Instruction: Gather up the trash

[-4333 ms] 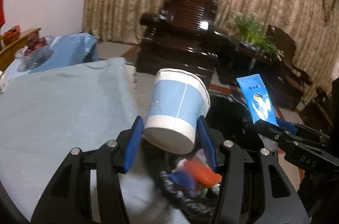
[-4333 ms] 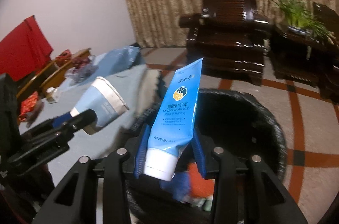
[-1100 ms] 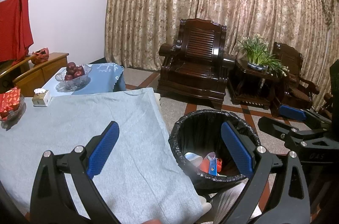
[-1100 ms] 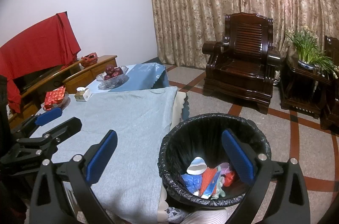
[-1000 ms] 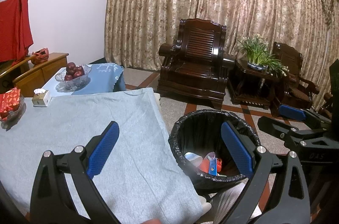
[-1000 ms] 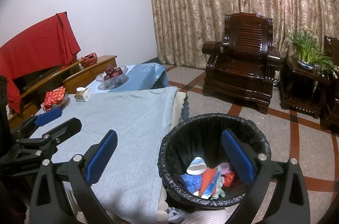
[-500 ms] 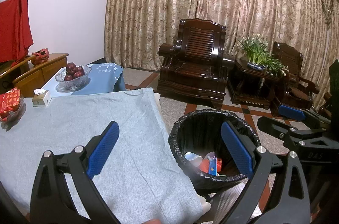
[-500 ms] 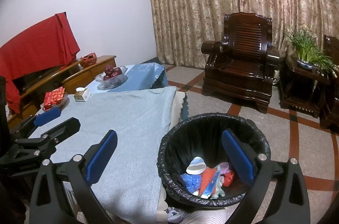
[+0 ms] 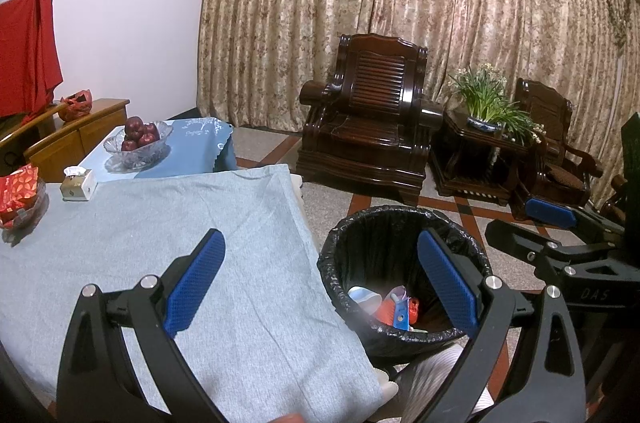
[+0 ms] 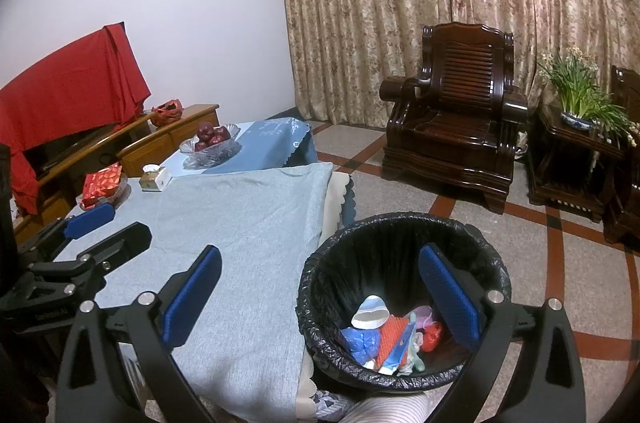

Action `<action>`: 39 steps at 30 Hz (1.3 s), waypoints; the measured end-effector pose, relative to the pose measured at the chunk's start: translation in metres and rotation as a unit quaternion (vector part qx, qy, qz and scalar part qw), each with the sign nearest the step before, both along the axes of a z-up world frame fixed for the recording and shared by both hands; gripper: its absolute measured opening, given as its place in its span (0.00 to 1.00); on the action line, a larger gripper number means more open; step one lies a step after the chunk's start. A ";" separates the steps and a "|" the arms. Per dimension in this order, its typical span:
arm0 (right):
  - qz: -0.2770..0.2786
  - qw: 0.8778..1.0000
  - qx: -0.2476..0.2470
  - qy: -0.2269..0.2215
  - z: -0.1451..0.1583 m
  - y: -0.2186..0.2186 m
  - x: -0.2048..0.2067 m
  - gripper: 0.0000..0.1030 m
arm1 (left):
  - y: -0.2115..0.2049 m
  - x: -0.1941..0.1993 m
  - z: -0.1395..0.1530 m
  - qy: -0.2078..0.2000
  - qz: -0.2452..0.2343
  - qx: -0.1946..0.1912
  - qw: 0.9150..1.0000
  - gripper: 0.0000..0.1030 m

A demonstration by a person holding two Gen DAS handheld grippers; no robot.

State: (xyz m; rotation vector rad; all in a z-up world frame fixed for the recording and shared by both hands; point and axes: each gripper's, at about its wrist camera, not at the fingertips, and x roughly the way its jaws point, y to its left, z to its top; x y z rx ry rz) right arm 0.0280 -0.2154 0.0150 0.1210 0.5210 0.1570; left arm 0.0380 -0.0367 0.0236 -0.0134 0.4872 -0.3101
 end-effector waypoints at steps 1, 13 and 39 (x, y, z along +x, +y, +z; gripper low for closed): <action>0.000 1.000 0.000 0.000 0.000 0.000 0.000 0.94 | 0.000 0.000 0.000 0.000 0.000 0.000 1.000 0.92; 0.000 1.000 -0.001 0.000 0.000 0.000 -0.001 0.94 | 0.001 0.000 0.000 0.001 -0.001 0.000 1.000 0.92; 0.000 1.000 -0.001 0.002 0.000 0.000 0.002 0.94 | 0.004 0.001 0.000 0.002 -0.001 0.000 1.000 0.93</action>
